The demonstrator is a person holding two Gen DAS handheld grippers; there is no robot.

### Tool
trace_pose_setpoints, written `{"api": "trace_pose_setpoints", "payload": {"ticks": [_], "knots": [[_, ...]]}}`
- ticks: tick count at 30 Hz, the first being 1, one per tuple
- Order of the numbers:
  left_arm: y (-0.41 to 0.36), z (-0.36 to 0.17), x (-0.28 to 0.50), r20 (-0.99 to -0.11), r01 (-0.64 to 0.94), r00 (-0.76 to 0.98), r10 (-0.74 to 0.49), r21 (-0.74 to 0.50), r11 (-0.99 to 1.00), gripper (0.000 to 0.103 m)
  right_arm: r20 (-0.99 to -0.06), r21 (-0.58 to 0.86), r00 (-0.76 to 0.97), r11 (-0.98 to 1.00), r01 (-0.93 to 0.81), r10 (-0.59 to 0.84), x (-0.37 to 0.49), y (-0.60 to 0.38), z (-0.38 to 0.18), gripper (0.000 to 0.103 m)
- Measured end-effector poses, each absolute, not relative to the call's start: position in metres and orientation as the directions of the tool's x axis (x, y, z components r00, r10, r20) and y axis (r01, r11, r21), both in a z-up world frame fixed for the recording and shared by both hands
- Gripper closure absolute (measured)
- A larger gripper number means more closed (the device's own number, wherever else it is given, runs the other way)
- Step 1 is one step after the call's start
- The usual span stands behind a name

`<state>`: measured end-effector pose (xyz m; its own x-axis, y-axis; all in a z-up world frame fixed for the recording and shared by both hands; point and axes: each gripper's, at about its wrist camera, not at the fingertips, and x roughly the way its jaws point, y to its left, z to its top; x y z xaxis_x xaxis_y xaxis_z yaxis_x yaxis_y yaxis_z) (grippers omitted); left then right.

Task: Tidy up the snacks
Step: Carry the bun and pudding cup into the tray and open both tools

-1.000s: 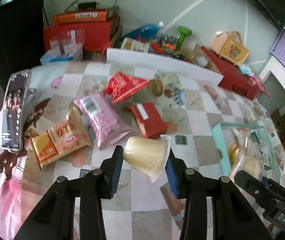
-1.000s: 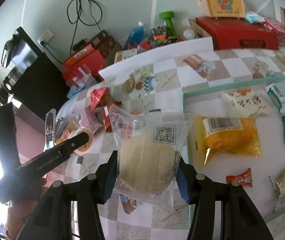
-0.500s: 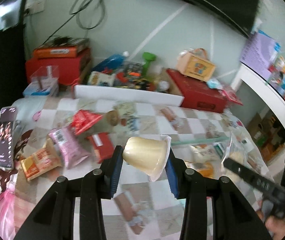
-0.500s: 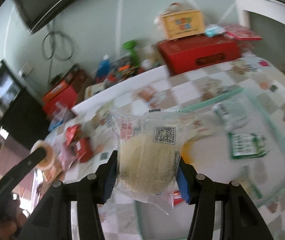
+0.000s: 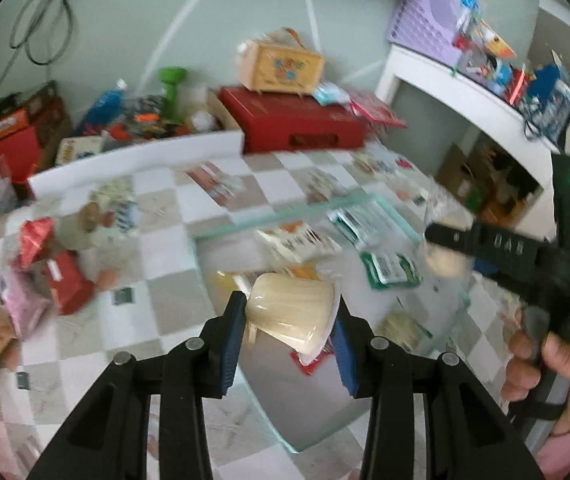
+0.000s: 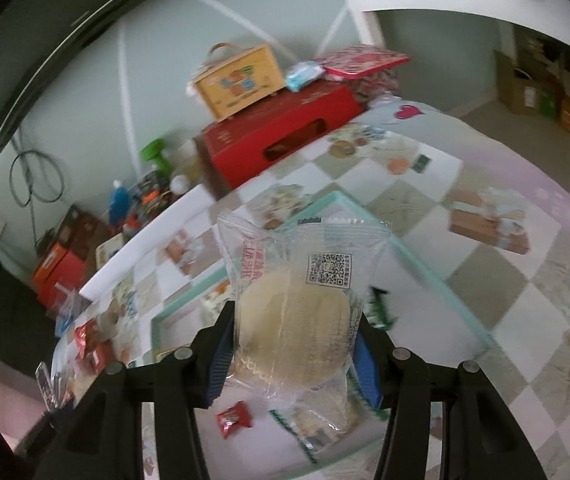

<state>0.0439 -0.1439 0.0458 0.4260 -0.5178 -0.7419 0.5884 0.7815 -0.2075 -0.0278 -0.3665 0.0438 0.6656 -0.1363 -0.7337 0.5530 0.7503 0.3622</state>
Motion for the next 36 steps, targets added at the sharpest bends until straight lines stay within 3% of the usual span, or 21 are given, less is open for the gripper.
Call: {"api": "trace_pose_setpoints", "payload": {"ticks": [12, 22, 26, 33, 36], "knots": [[-0.172, -0.006, 0.042, -0.828, 0.594, 0.313, -0.465, -0.212, 0.776, 0.061, -0.784, 0.349, 0.617, 0.775, 0.527, -0.066, -0.009, -0.356, 0.017, 0.047], [-0.178, -0.012, 0.041, -0.840, 0.593, 0.297, -0.454, -0.211, 0.777, 0.060, -0.812, 0.327, 0.584, 0.811, 0.486, -0.022, 0.008, -0.338, 0.004, 0.046], [-0.175, -0.005, 0.041, -0.828, 0.590, 0.306, -0.470, -0.223, 0.776, 0.045, -0.817, 0.315, 0.577, 0.820, 0.478, -0.022, 0.011, -0.335, 0.004, 0.044], [-0.167, 0.008, 0.042, -0.809, 0.581, 0.344, -0.477, -0.216, 0.785, 0.041, -0.815, 0.307, 0.579, 0.826, 0.473, -0.030, 0.011, -0.334, 0.007, 0.041], [-0.158, 0.011, 0.049, -0.810, 0.537, 0.377, -0.449, -0.204, 0.818, 0.032, -0.818, 0.302, 0.574, 0.825, 0.477, -0.033, 0.012, -0.335, 0.007, 0.038]]}}
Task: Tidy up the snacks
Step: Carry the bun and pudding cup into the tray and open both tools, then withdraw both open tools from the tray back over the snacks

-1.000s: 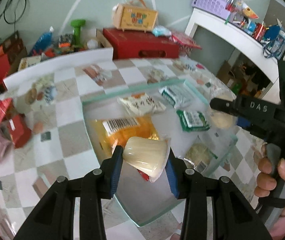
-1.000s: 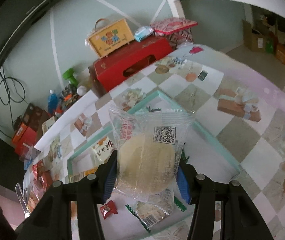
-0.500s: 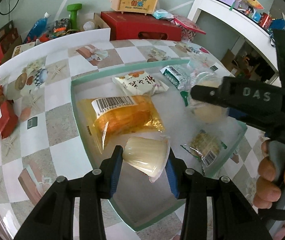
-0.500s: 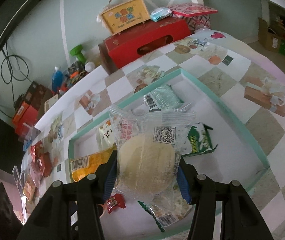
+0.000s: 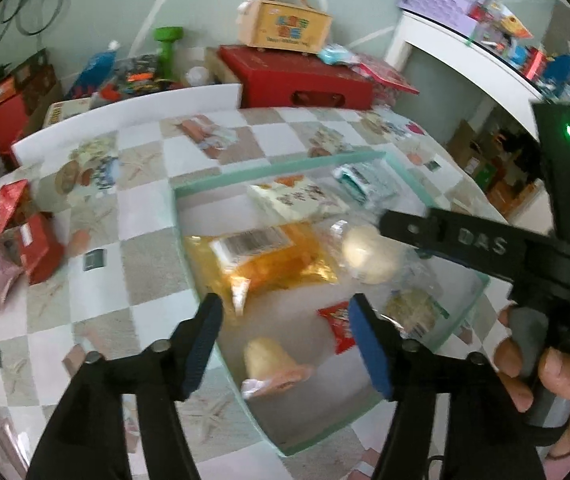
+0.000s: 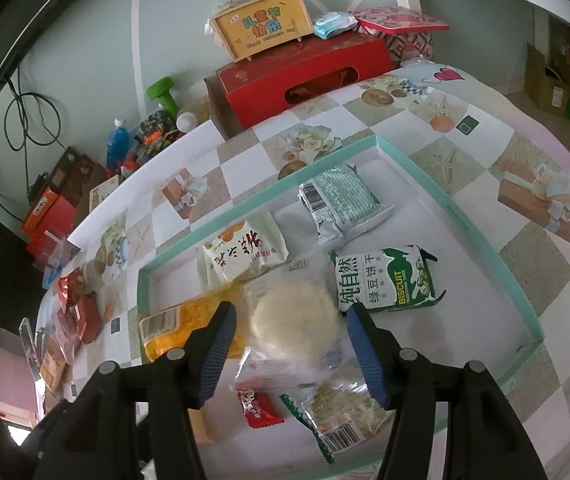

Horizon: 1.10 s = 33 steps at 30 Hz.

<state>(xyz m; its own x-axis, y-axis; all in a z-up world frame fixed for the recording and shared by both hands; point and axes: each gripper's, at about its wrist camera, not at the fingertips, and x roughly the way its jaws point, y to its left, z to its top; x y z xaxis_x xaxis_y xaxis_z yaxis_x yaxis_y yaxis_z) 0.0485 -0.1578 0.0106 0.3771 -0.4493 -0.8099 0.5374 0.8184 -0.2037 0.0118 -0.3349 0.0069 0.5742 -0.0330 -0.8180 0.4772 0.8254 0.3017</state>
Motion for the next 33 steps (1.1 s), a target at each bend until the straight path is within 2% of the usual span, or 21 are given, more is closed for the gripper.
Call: {"api": "trace_pose_setpoints", "payload": {"ticks": [6, 12, 14, 15, 16, 21, 33], "knots": [[-0.121, 0.004, 0.072, -0.829, 0.363, 0.418, -0.372, -0.223, 0.905, 0.025, -0.825, 0.290, 0.564, 0.832, 0.472, -0.032, 0.014, -0.334, 0.004, 0.020], [-0.087, -0.004, 0.085, -0.837, 0.212, 0.451, -0.309, -0.236, 0.948, 0.015, -0.829, 0.261, 0.557, 0.854, 0.449, -0.039, 0.017, -0.327, 0.003, 0.015], [-0.081, -0.004, 0.086, -0.834, 0.187, 0.470, -0.289, -0.227, 0.956, 0.012, -0.828, 0.257, 0.559, 0.859, 0.444, -0.041, 0.018, -0.324, 0.003, 0.006], [-0.079, -0.004, 0.087, -0.831, 0.176, 0.482, -0.277, -0.218, 0.960, 0.007, -0.827, 0.252, 0.560, 0.861, 0.441, -0.044, 0.018, -0.323, 0.003, 0.000], [-0.078, -0.004, 0.087, -0.829, 0.167, 0.492, -0.267, -0.211, 0.963, 0.004, -0.826, 0.247, 0.562, 0.865, 0.438, -0.048, 0.019, -0.322, 0.004, 0.000], [-0.069, -0.003, 0.087, -0.820, 0.120, 0.523, -0.232, -0.199, 0.973, 0.000, -0.823, 0.233, 0.566, 0.877, 0.419, -0.052, 0.021, -0.316, 0.004, 0.000], [-0.069, 0.004, 0.086, -0.807, 0.146, 0.543, -0.232, -0.182, 0.972, 0.000, -0.814, 0.194, 0.576, 0.896, 0.400, -0.081, 0.023, -0.308, 0.005, 0.000]]}}
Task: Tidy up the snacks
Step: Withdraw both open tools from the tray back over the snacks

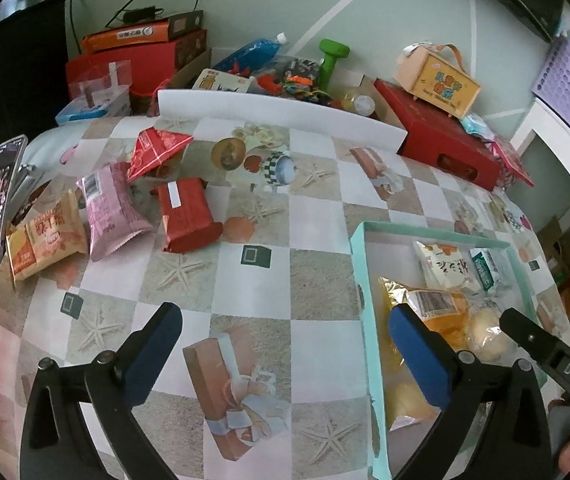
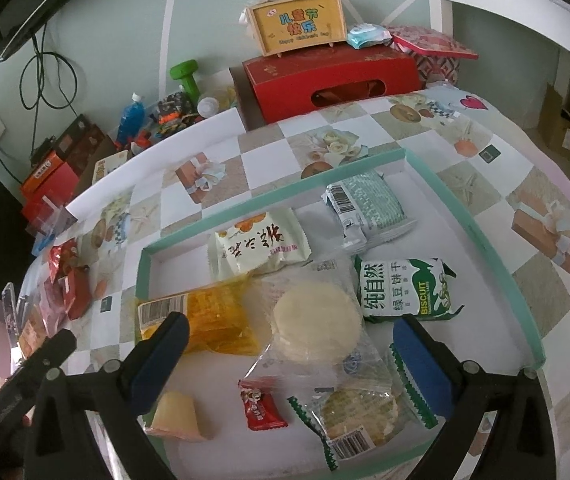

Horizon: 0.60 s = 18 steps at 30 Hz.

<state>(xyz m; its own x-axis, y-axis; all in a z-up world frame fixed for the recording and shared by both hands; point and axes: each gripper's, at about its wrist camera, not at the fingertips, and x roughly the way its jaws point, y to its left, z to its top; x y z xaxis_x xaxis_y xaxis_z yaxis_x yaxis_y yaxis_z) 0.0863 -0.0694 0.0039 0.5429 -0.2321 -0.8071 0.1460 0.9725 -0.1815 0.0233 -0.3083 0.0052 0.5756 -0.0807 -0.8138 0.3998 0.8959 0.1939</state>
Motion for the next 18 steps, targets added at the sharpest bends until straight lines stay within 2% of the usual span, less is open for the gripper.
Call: {"api": "trace_pose_setpoints", "payload": {"ticks": [10, 18], "knots": [[-0.048, 0.017, 0.091, -0.785, 0.151, 0.575, -0.230, -0.175, 0.973, 0.000, -0.784, 0.198, 0.615, 0.906, 0.375, -0.083, 0.027, -0.296, 0.011, 0.000], [0.002, 0.025, 0.101, -0.766, 0.077, 0.602, -0.225, -0.225, 0.971, 0.000, -0.752, 0.229, 0.659, 0.925, 0.304, -0.030, 0.036, -0.267, 0.018, 0.000]]}}
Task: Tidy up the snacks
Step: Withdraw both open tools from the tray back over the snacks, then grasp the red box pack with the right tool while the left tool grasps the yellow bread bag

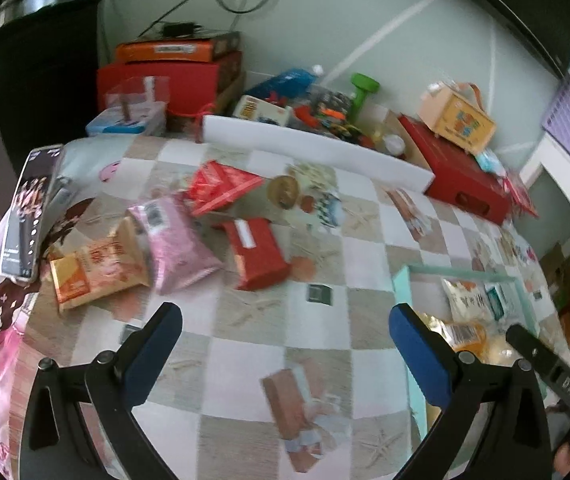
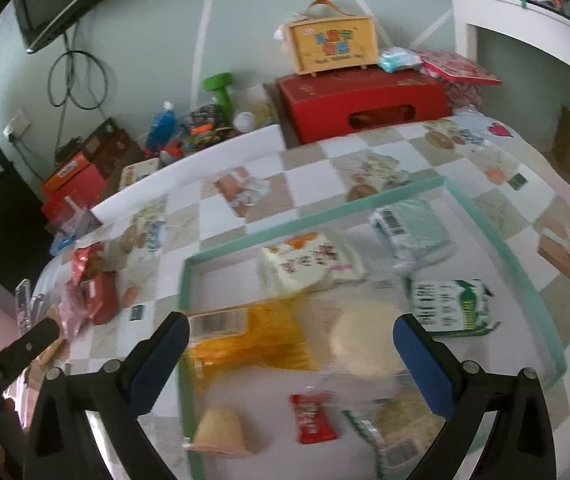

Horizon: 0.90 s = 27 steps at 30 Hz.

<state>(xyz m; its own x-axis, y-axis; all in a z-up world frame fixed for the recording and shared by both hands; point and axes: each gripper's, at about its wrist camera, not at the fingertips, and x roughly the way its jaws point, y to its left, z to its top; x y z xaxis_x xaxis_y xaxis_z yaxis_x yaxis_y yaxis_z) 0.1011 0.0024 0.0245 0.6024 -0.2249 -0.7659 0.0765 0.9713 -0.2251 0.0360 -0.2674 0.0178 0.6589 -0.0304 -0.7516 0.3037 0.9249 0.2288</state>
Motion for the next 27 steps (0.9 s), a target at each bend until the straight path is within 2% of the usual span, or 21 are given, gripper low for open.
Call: {"api": "trace_pose_setpoints", "payload": {"ticks": [10, 17, 27], "knots": [[0.077, 0.031, 0.116, -0.754, -0.032, 0.623, -0.208, -0.290, 0.957, 0.000, -0.737, 0.227, 0.674, 0.956, 0.187, 0.043, 0.048, -0.219, 0.018, 0.000], [0.111, 0.018, 0.130, -0.793, -0.080, 0.589, -0.158, -0.252, 0.964, 0.000, -0.742, 0.206, 0.666, 0.971, 0.123, 0.073, 0.060, -0.182, 0.014, 0.000], [0.138, -0.010, 0.144, -0.794, -0.140, 0.541, -0.277, -0.410, 0.901, 0.000, -0.767, 0.156, 0.631, 0.988, 0.012, 0.114, 0.085, -0.123, 0.004, 0.000]]}}
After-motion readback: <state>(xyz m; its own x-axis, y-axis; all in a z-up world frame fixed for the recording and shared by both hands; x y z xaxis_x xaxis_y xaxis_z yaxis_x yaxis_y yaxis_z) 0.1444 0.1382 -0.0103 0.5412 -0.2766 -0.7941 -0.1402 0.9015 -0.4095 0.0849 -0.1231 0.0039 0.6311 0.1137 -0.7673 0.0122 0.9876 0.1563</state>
